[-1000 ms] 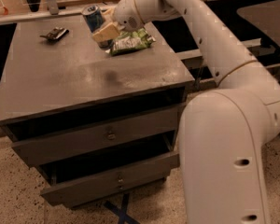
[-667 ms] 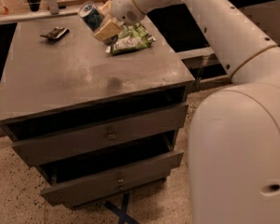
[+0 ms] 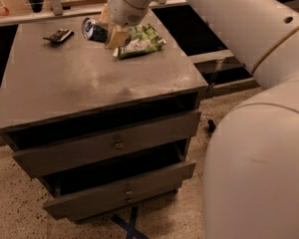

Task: Knock redbull can over

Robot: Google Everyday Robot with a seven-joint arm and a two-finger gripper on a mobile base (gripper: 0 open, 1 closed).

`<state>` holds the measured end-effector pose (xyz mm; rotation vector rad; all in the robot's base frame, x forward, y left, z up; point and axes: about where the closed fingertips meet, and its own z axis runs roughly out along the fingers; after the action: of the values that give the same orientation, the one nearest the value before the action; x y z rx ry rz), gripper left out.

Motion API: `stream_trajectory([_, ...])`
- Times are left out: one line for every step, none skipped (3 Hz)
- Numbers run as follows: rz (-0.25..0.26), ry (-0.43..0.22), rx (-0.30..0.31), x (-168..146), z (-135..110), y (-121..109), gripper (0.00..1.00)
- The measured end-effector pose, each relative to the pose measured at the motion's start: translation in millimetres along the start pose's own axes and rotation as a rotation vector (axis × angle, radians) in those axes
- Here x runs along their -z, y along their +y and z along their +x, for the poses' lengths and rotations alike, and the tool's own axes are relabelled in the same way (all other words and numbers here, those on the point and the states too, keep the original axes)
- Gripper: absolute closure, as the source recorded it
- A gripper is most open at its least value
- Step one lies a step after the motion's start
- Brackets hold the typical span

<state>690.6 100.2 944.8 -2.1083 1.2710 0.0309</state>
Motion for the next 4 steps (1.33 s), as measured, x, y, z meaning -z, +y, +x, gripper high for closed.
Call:
stream_trajectory([-0.045,0.121,0.09,-12,7,10,1.0])
stream_trajectory([-0.069,0.174,0.16,-22,9,19,1.0])
stream_trajectory([-0.099,0.192,0.205,-35,7,30,1.0])
stream_trajectory([-0.149,0.193,0.214,-52,7,47,1.0])
